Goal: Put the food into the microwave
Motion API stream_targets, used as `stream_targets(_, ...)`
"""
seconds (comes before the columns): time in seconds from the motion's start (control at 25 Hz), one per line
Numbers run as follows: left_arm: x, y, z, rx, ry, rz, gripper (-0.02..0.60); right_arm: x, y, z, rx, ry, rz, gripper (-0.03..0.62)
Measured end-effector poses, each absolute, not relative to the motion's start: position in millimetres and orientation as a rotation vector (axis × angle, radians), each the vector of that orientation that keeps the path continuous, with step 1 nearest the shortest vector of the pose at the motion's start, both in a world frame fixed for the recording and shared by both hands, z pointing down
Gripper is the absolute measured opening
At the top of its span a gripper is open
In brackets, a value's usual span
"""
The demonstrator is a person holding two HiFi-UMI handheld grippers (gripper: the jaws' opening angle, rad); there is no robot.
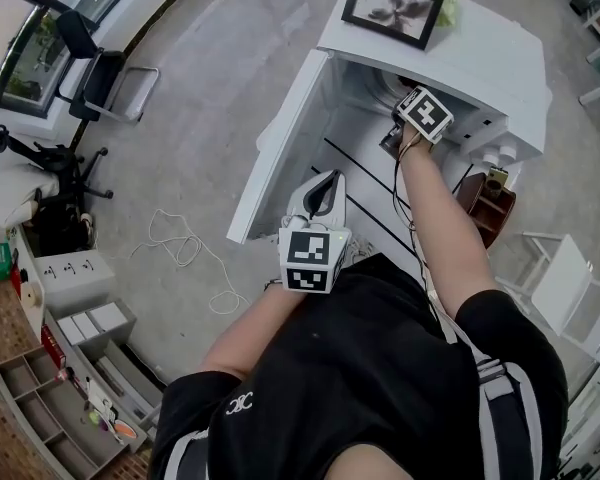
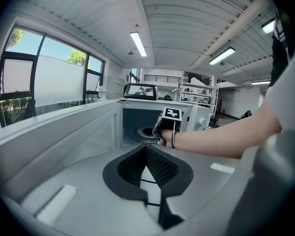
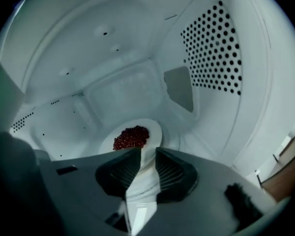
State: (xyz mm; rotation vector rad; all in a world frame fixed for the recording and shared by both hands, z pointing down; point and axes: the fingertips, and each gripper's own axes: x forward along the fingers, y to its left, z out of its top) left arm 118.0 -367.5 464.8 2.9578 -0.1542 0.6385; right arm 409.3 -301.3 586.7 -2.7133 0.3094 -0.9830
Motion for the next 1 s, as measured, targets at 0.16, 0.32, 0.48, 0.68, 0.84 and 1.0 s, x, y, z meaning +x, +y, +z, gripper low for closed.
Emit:
stream_targets(0.16, 117, -371, 461, 2.954, -0.172, 0.623, 0.009, 405, -296, 575, -2.748, 0.354, -0.890, 0.083)
stream_targets(0.32, 116, -371, 462, 2.949, -0.171, 0.614, 0.009, 390, -295, 562, -2.868, 0.523, -0.788, 0.023)
stream_targets(0.48, 115, -370, 464, 2.928, -0.169, 0.604, 0.008, 365, -300, 547, -2.899, 0.767, -0.698, 0.009)
stream_targets(0.68, 113, -365, 463, 2.904, -0.162, 0.587, 0.008, 311, -308, 496, -2.842, 1.110, -0.509, 0.008)
stream_targets(0.84, 112, -357, 459, 2.910, -0.144, 0.567, 0.009, 264, -307, 472, -2.749, 1.343, -0.447, 0.008)
stream_targets(1.0, 111, -347, 458, 2.917, -0.115, 0.556, 0.009, 225, -292, 450, -2.838, 1.460, -0.291, 0.008)
